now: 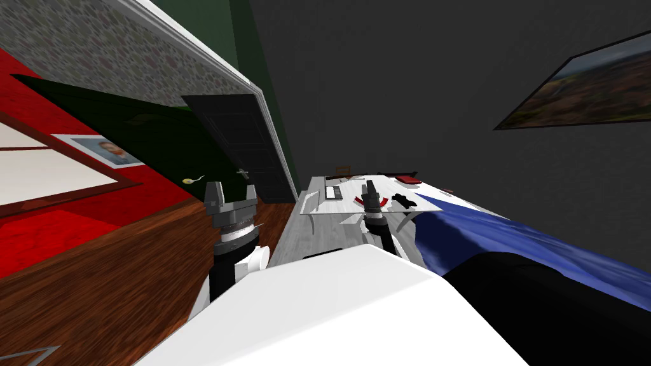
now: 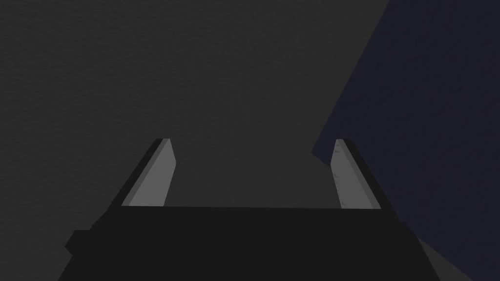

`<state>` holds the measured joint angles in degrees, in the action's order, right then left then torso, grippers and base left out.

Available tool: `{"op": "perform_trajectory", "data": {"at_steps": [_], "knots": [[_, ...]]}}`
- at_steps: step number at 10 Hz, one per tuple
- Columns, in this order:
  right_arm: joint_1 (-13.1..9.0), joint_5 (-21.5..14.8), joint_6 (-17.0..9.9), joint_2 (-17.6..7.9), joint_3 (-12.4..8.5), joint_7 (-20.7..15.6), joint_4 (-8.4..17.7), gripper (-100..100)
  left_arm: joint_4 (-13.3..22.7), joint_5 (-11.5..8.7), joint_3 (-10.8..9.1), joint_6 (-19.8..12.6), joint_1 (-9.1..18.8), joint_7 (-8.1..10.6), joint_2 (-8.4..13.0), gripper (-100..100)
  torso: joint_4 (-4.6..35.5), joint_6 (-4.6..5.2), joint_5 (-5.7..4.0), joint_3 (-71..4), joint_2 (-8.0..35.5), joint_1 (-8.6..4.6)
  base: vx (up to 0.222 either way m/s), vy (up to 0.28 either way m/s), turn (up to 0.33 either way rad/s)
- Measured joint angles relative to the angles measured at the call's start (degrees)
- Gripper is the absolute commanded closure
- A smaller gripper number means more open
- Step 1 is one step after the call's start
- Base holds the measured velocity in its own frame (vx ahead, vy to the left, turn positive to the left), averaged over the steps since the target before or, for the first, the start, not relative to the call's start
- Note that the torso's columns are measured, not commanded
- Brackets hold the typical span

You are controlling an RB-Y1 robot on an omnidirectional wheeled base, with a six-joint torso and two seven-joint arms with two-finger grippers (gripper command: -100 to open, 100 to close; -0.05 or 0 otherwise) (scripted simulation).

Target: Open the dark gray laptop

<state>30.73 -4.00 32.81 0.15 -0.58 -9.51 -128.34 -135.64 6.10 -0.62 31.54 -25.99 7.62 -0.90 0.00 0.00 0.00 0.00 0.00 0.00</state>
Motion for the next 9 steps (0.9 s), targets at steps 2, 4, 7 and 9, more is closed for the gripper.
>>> {"op": "perform_trajectory", "data": {"at_steps": [2,4,7,9], "knots": [[0.0,0.0,0.0,0.0,0.0,0.0,0.0,0,0.0,0.0,0.0,0.0,0.0,0.0,0.0,0,6.0,0.0,0.0,-12.0,6.0,0.0,0.0,0.0,0.0],[0.0,0.0,0.0,0.0,0.0,0.0,0.0,0,0.0,0.0,0.0,0.0,0.0,0.0,0.0,0,14.2,0.0,0.0,-28.5,14.2,0.0,0.0,0.0,0.0],[0.0,0.0,0.0,0.0,0.0,0.0,0.0,0,0.0,0.0,0.0,0.0,0.0,0.0,0.0,0,26.9,0.0,0.0,-53.8,26.9,0.0,0.0,0.0,0.0],[0.0,0.0,0.0,0.0,0.0,0.0,0.0,0,0.0,0.0,0.0,0.0,0.0,0.0,0.0,0,35.4,0.0,0.0,-70.7,35.4,0.0,0.0,0.0,0.0]]}}
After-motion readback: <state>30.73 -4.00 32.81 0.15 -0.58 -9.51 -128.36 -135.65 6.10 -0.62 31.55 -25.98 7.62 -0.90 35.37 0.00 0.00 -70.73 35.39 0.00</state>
